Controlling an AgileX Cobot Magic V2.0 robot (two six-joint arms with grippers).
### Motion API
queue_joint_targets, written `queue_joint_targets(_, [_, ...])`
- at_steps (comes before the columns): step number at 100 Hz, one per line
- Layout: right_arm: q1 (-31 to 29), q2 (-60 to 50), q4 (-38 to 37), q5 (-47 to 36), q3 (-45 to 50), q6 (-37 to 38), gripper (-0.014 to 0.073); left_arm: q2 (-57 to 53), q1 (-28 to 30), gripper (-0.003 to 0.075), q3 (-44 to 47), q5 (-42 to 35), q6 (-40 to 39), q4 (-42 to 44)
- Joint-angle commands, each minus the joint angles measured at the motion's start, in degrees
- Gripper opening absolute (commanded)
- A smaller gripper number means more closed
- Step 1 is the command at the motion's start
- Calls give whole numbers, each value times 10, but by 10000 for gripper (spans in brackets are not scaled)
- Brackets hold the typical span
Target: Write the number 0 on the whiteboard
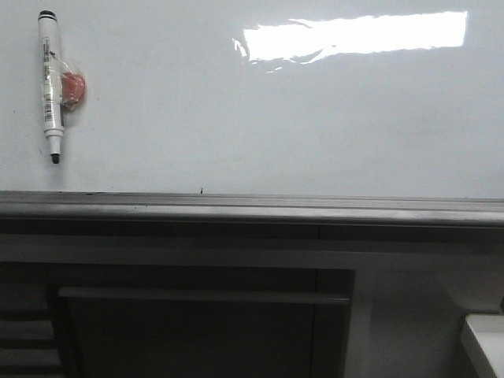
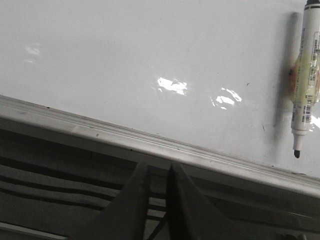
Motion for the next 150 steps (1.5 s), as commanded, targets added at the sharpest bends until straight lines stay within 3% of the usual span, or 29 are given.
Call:
queue_joint_targets(1, [12, 8, 0, -31, -19, -4, -46, 8, 3, 277, -22, -61, 1, -24])
queue_joint_targets(8, [24, 8, 0, -34, -19, -4, -46, 8, 3, 414, -22, -86, 1, -36])
queue_joint_targets(17, [29, 8, 5, -33, -19, -4, -46, 8, 4, 488, -19, -137, 1, -31])
queue_joint_targets(25, [29, 8, 5, -27, -19, -4, -46, 15, 4, 463, -14, -202, 3, -34])
queue_joint_targets(31, [29, 8, 5, -27, -19, -4, -46, 24, 1, 426, -14, -236, 8, 12])
queue_joint_targets(41, [29, 8, 9, -28, -19, -4, -46, 38, -15, 372, -22, -250, 9, 76])
queue_joint_targets(54, [29, 8, 9, -27, -19, -4, -46, 50, -75, 371, -26, -272, 9, 118])
queue_joint_targets(79, [30, 8, 9, -33, -19, -9, -46, 110, -205, 371, -26, -281, 9, 117])
queue_joint_targets(95, [43, 8, 11, -38, -19, -19, -46, 195, -256, 371, -26, -345, 9, 97])
queue_joint_targets(119, [55, 8, 11, -50, -19, -19, -46, 328, -292, 371, -26, -511, 9, 30])
queue_joint_targets(150, [55, 8, 11, -50, -19, -19, -47, 435, -307, 371, -36, -588, -9, 9])
